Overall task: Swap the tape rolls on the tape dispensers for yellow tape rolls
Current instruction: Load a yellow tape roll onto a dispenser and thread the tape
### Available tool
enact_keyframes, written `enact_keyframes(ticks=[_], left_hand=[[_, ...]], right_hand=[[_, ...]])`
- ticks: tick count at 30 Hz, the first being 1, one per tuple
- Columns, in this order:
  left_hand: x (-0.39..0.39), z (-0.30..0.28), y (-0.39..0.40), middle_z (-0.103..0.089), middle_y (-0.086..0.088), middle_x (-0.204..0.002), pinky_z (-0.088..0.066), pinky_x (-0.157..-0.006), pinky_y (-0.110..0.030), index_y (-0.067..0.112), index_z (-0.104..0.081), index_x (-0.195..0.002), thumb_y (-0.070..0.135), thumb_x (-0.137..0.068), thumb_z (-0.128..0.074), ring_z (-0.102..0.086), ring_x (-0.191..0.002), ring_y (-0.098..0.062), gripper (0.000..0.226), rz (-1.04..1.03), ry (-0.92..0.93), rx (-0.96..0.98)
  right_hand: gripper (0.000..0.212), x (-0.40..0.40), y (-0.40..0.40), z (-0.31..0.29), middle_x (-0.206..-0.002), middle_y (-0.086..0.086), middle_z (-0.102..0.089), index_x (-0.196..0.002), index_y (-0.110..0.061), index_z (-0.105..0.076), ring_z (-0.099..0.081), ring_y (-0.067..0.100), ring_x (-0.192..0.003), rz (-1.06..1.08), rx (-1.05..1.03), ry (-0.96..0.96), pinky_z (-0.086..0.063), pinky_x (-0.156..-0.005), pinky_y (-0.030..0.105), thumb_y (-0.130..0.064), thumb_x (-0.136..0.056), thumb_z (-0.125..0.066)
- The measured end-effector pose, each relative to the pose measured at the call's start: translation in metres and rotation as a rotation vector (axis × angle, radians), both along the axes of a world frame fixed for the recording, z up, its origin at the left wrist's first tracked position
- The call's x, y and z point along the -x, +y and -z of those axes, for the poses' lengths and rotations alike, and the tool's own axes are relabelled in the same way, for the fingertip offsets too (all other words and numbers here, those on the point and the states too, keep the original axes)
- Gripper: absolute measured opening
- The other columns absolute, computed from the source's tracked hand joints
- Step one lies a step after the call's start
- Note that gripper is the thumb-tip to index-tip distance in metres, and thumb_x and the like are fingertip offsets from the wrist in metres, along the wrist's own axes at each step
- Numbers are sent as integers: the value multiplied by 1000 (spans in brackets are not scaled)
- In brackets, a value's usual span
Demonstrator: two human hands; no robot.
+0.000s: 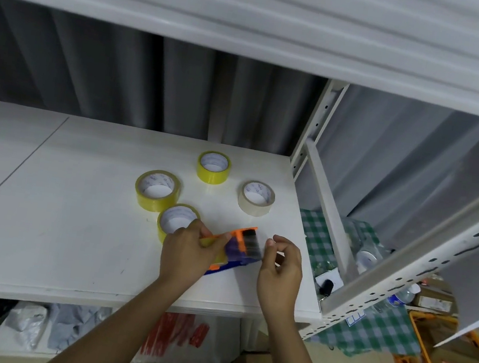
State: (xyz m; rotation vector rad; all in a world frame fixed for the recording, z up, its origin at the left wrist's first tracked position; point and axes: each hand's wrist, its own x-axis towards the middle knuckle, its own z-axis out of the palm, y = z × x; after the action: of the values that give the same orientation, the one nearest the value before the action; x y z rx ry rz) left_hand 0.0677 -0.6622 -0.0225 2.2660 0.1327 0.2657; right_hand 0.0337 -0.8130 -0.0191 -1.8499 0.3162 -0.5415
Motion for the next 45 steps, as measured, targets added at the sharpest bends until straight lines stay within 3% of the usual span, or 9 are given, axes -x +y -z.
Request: enact_keyframes(ticks=[3, 12, 19, 24, 29, 32, 37, 45], left_hand=[[-1, -1, 0, -66, 1, -68, -51, -61, -32, 16, -59, -74, 62, -76, -61, -61, -66, -19, 46, -15, 19, -14], [-2, 1, 3, -67, -2, -71, -51, -63, -34, 16, -58, -77, 62, -74, -63, -62, -69, -23, 47, -25, 24, -11], [-1, 2, 4, -65, 0, -69, -48, -60, -30, 18, -57, -76, 62, -74, -63, -61, -68, -21, 45, -31, 47, -4], [-1, 1, 4, -62, 0, -64, -44, -56, -28, 18, -52, -73, 61, -75, -63, -59, -63, -21, 44, -18, 50, -43], [2, 0, 2, -58, 0, -58, -46, -57, -30, 17, -50, -70, 58, -83, -55, -59, -61, -23, 43, 5, 1, -46], [3, -1, 6, -61, 1, -63, -49, -61, -33, 15, -54, -76, 63, -82, -50, -60, -65, -21, 48, 55, 7, -36], [3, -1, 13, -63, 5, -75, -47, -62, -31, 20, -51, -83, 65, -71, -63, -58, -72, -14, 47, 206, 31, -87], [4, 1, 13, -64, 6, -77, -46, -63, -30, 21, -51, -82, 60, -68, -70, -59, -73, -16, 46, 192, -10, -89]], right_hand=[[15, 4, 1, 0, -105, -8, -57, -81, -17, -57, -53, -10, -92, -13, -1, -3, -42, -72, 4, -18, -95, -52], [14, 6, 3, 6, -97, -8, -59, -76, -4, -57, -55, -4, -88, 3, -26, -11, -47, -75, 18, -5, -90, -56], [17, 7, 6, 9, -93, -8, -61, -73, -9, -56, -57, -2, -87, 24, -59, -7, -47, -76, 18, -3, -88, -56], [21, 3, 5, 3, -87, -7, -65, -70, -21, -53, -59, 1, -77, 68, -22, 102, -39, -63, 9, -17, -90, -59], [27, -5, 3, -8, -71, 0, -60, -68, -21, -49, -51, 6, -56, 80, 72, 187, -33, -55, 20, -31, -92, -56], [28, -6, 2, -10, -73, 0, -62, -71, -18, -52, -54, 8, -59, 75, 107, 182, -35, -56, 20, -35, -92, -55], [28, -6, -1, -8, -74, -7, -63, -76, -18, -56, -58, 7, -67, 56, 116, 193, -37, -59, 20, -39, -95, -51], [28, -10, 1, -5, -68, -11, -61, -76, -18, -56, -55, 3, -63, 77, 155, 213, -36, -55, 17, -38, -95, -50]])
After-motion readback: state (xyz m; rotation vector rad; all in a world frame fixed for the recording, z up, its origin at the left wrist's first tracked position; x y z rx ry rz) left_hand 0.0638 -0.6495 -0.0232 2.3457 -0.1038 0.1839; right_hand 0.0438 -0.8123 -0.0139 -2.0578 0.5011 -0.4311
